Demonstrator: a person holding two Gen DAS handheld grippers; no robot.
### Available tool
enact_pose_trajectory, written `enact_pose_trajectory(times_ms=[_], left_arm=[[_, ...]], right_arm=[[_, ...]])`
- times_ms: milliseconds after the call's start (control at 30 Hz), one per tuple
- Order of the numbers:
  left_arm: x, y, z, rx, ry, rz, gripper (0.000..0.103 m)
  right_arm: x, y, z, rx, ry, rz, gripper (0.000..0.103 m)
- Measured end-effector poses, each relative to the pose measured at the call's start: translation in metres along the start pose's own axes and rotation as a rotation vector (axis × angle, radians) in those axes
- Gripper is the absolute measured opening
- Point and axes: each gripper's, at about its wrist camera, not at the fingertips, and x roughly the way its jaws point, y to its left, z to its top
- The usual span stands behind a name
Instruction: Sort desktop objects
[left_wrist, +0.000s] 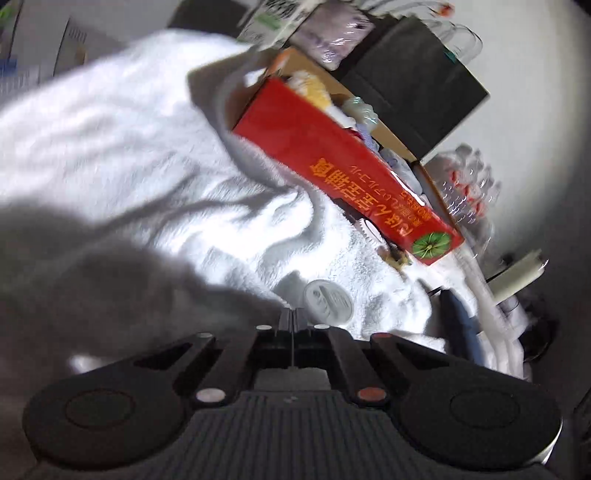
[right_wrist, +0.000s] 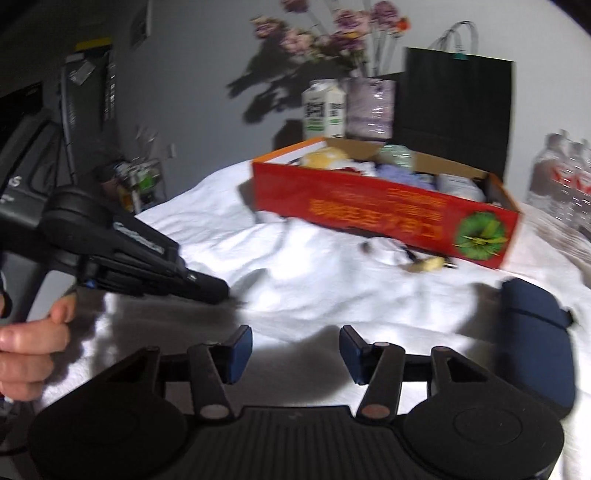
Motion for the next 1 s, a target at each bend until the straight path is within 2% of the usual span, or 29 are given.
enact_pose_trajectory(times_ms=[100,200,233,267,300,333,433,467,500,533,567,733,800,900,933,967,1000], left_arm=[[-0.001,0.004,0.002,-0.006,-0.009,-0.005,0.001],[-0.005,0.0,0.005,0.047,-0.02,-0.006,0.004],[-0.008,-0.003,0.005,0.085,-0.034,0.003,0.007],[-0.01,-0.005,0.006,0.122,-0.051,0.02,0.009],[-0.013,-0.007,0.006,0.15,-0.064,0.035,0.016],[-0.015,-0.008,0.007,0.167,-0.072,0.037,0.028],[-0.021,-0.012,0.007,0.212,-0.085,-0.007,0.045],[-0.023,-0.017,0.006,0.243,-0.09,-0.02,0.05],[-0.024,-0.022,0.005,0.276,-0.1,-0.028,0.065],[-0.024,-0.028,0.004,0.302,-0.116,-0.022,0.076],[-0.022,-0.033,0.005,0.325,-0.129,-0.008,0.076],[0.002,-0.044,0.027,0.357,-0.119,0.001,0.076],[0.016,-0.046,0.036,0.362,-0.095,-0.005,0.07],[0.046,-0.055,0.046,0.403,-0.02,0.0,0.049],[0.055,-0.058,0.047,0.422,0.007,0.006,0.045],[0.062,-0.061,0.046,0.446,0.019,0.008,0.037],[0.067,-0.063,0.043,0.467,0.023,0.039,0.021]], right_arm=[[0.02,0.017,0.009,-0.06,0.029,0.018,0.049],[0.044,0.024,0.019,-0.068,0.06,-0.042,0.048],[0.049,0.022,0.022,-0.051,0.072,-0.035,0.048],[0.053,0.018,0.025,-0.02,0.073,-0.012,0.036],[0.056,0.012,0.027,0.018,0.07,0.01,0.032],[0.056,0.007,0.028,0.057,0.066,0.031,0.022],[0.047,0.008,0.026,0.045,0.049,0.041,0.004],[0.043,0.012,0.026,0.023,0.036,0.026,0.003],[0.038,0.017,0.025,-0.004,0.022,0.008,0.003],[0.035,0.022,0.024,-0.026,0.019,-0.009,0.004],[0.034,0.023,0.024,-0.033,0.028,-0.017,0.005],[0.027,0.018,0.026,-0.006,0.036,-0.02,0.009],[0.024,0.015,0.028,0.009,0.03,-0.025,0.012],[0.029,0.011,0.031,0.015,0.032,-0.041,0.018],[0.032,0.008,0.031,0.03,0.033,-0.041,0.018],[0.035,0.004,0.032,0.046,0.04,-0.034,0.018],[0.039,0.002,0.033,0.065,0.049,-0.028,0.018]])
